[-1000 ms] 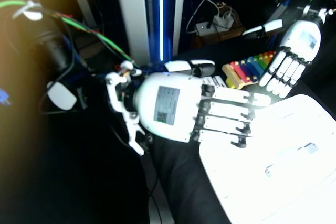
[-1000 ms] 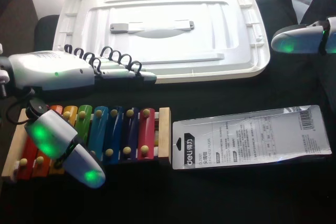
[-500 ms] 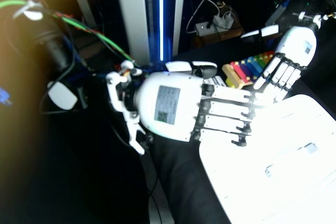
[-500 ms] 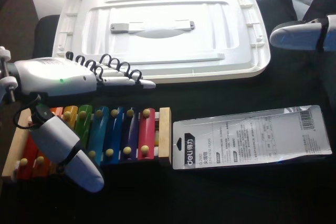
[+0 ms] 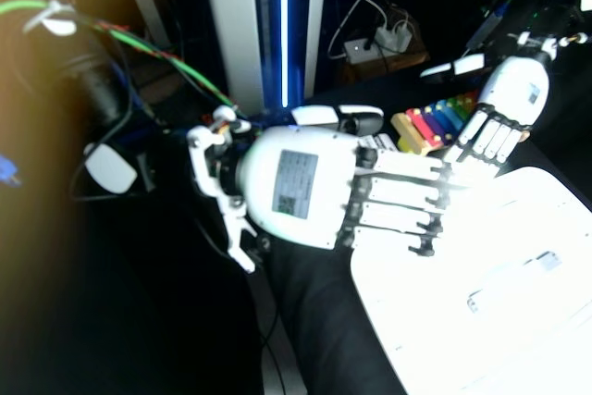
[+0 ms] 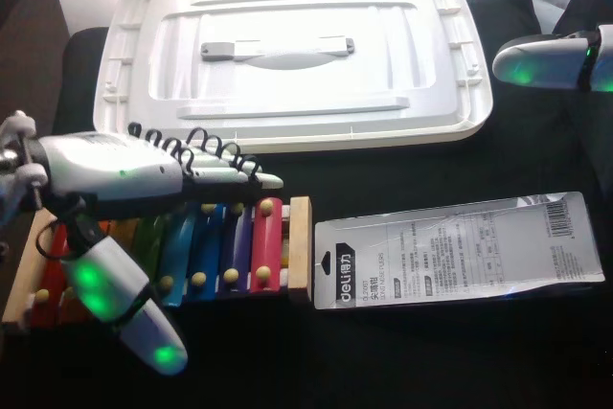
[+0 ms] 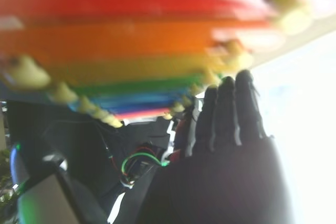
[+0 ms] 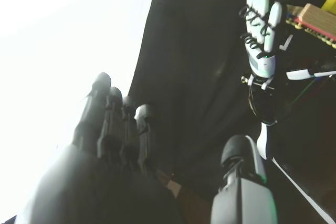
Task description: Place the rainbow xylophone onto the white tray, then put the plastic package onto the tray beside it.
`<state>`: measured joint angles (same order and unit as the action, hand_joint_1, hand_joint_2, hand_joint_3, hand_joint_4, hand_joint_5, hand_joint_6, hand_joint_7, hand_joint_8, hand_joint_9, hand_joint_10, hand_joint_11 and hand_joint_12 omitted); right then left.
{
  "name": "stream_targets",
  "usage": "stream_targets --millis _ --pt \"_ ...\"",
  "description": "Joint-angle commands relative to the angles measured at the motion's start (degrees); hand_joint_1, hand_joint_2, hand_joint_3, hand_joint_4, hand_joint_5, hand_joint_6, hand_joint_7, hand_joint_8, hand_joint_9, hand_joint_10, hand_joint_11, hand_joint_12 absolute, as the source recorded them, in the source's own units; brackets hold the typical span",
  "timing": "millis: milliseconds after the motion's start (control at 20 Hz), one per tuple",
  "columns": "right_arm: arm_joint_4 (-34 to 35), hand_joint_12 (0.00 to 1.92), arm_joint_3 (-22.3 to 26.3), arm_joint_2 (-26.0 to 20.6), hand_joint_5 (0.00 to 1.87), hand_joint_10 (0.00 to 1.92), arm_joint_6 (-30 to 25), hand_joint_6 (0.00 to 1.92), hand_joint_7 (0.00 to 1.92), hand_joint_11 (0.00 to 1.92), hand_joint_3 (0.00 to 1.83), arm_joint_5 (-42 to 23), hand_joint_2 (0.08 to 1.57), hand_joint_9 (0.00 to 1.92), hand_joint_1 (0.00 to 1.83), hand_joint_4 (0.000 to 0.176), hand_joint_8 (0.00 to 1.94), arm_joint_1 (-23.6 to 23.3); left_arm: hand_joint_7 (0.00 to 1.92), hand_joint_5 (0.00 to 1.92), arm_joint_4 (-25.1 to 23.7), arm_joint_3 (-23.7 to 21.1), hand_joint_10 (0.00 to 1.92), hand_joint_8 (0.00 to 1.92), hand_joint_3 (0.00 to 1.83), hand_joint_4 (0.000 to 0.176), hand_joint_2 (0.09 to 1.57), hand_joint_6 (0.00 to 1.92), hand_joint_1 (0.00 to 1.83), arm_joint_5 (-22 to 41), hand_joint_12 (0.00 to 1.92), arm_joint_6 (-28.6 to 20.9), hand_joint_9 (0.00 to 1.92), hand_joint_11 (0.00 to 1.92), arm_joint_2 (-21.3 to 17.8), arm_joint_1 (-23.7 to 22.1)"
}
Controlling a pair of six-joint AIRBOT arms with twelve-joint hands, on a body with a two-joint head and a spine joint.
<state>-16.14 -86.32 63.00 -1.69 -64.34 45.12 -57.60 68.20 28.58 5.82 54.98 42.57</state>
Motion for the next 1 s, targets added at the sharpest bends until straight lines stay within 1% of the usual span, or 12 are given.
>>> stream_targets --millis 0,50,150,250,400,500,550,750,800,850,900,950 --pt "3.09 0.09 0.04 -0.04 0.26 0.0 -0.61 0.0 0.19 0.19 0.0 -6.09 0.98 0.19 0.64 0.011 0.0 -0.94 0.0 0.0 1.69 0.21 0.0 0.0 0.0 0.078 0.51 0.0 0.63 2.7 0.0 -0.66 0.0 0.0 0.29 -0.02" --pt "3.09 0.09 0.04 -0.04 0.25 0.0 -0.61 0.0 0.19 0.19 0.0 -6.09 0.98 0.19 0.63 0.008 0.0 -0.94 0.0 0.0 1.69 0.29 0.0 0.0 0.0 0.075 0.51 0.0 0.63 2.55 0.0 -0.66 0.0 0.0 0.43 0.16" --pt "3.09 0.09 0.04 -0.04 0.25 0.0 -0.61 0.0 0.19 0.2 0.0 -6.09 0.99 0.19 0.64 0.012 0.0 -0.94 0.0 0.0 1.69 0.45 0.0 0.0 0.0 0.048 0.52 0.0 0.65 2.28 0.01 -0.66 0.0 0.02 0.77 0.49" --pt "3.08 0.08 0.05 -0.04 0.24 0.0 -0.61 0.0 0.19 0.2 0.0 -6.09 0.96 0.19 0.61 0.012 0.0 -0.94 0.0 0.0 1.69 0.68 0.0 0.0 0.02 0.07 0.58 0.0 0.76 1.98 0.02 -0.66 0.0 0.04 1.15 0.66" --pt "3.08 0.07 0.05 -0.04 0.24 0.0 -0.61 0.0 0.19 0.19 0.0 -6.09 0.98 0.18 0.63 0.015 0.0 -0.94 0.0 0.0 1.79 0.72 0.0 0.0 0.02 0.054 0.69 0.0 0.89 1.98 0.03 -0.66 0.0 0.06 1.35 0.9" --pt "3.08 0.07 0.05 -0.04 0.24 0.0 -0.61 0.0 0.2 0.2 0.01 -6.09 1.01 0.18 0.65 0.014 0.0 -0.94 0.0 0.0 2.18 0.73 0.01 0.0 0.02 0.097 0.79 0.0 0.95 2.1 0.04 -0.66 0.02 0.07 1.42 1.06" --pt "3.08 0.07 0.05 -0.04 0.24 0.0 -0.61 0.0 0.2 0.2 0.0 -6.09 1.0 0.19 0.64 0.017 0.0 -0.94 0.05 0.0 2.39 0.75 0.01 0.0 0.01 0.07 0.83 0.0 1.0 2.25 0.06 -0.66 0.08 0.11 1.48 1.1" --pt "3.08 0.07 0.06 -0.04 0.24 0.01 -0.61 0.0 0.21 0.22 0.01 -6.09 1.02 0.2 0.65 0.018 0.0 -0.94 0.24 0.16 4.27 0.75 0.01 0.01 0.0 0.056 0.95 0.0 1.06 3.96 0.15 -0.66 0.29 0.22 1.44 1.63" --pt "3.08 0.07 0.06 -0.04 0.24 0.01 -0.61 0.0 0.21 0.22 0.01 -6.09 1.01 0.2 0.65 0.013 0.0 -0.94 0.37 0.27 4.59 0.81 0.01 0.0 0.0 0.047 0.98 0.01 0.99 4.08 0.41 -0.66 0.41 0.17 1.44 1.61" --pt "3.08 0.07 0.06 -0.04 0.24 0.01 -0.61 0.0 0.21 0.22 0.01 -6.09 1.01 0.2 0.65 0.013 0.0 -0.94 0.37 0.27 4.96 0.91 0.01 0.0 0.0 0.047 0.98 0.01 0.99 4.25 0.41 -0.66 0.41 0.17 1.46 1.61" --pt "3.08 0.06 0.05 -0.04 0.24 0.01 -0.61 0.0 0.21 0.23 0.01 -6.09 1.02 0.21 0.66 0.015 0.0 -0.94 0.49 0.43 5.29 0.97 0.02 0.02 0.0 0.037 1.05 0.02 0.98 4.42 0.92 -0.66 0.53 0.11 1.46 1.61" --pt "3.08 0.06 0.05 -0.04 0.24 0.01 -0.61 0.0 0.21 0.23 0.01 -6.09 1.02 0.21 0.66 0.015 0.0 -0.94 0.49 0.43 5.44 1.0 0.02 0.02 0.0 0.037 1.05 0.02 0.98 4.51 0.92 -0.66 0.53 0.11 1.47 1.61"
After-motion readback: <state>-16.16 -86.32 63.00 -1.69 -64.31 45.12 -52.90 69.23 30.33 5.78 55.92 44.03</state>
